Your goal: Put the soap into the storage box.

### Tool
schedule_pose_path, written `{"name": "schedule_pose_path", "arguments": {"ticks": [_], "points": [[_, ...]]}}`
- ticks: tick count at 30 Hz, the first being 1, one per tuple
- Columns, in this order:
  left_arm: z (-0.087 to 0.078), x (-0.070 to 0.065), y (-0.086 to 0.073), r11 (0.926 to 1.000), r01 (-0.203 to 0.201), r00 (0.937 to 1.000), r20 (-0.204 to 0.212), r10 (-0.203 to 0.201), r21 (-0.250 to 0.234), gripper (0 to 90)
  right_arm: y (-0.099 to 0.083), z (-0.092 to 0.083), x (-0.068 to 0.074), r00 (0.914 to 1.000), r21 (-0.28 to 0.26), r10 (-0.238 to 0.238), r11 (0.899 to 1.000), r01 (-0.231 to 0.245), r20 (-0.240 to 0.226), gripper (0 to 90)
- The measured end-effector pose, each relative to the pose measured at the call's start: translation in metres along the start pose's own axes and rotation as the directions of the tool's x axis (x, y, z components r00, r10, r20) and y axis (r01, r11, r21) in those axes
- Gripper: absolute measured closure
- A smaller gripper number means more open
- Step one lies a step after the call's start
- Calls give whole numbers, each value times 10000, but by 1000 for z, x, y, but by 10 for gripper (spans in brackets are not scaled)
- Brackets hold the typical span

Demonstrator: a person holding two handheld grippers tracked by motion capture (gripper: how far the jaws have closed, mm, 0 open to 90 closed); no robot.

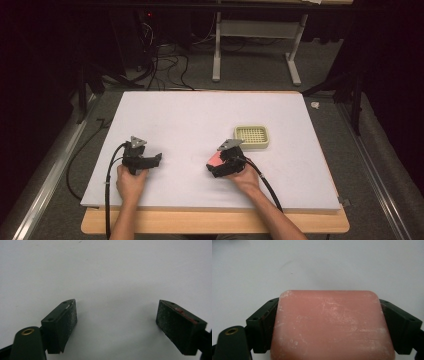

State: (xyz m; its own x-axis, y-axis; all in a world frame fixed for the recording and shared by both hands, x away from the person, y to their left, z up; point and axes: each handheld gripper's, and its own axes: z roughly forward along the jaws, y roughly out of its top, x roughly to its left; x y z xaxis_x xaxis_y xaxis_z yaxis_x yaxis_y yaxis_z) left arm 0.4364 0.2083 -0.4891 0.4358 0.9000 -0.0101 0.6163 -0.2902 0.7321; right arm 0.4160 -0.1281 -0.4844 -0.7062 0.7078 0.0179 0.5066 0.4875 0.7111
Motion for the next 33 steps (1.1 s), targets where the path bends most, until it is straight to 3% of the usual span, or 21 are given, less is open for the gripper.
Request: {"name": "schedule_pose_path", "arguments": {"ticks": [33], "points": [[0, 0, 0, 10000, 7, 10000, 3, -7, -3, 175, -20, -46, -18, 9966, -465, 817, 9956, -812, 105, 135]]}}
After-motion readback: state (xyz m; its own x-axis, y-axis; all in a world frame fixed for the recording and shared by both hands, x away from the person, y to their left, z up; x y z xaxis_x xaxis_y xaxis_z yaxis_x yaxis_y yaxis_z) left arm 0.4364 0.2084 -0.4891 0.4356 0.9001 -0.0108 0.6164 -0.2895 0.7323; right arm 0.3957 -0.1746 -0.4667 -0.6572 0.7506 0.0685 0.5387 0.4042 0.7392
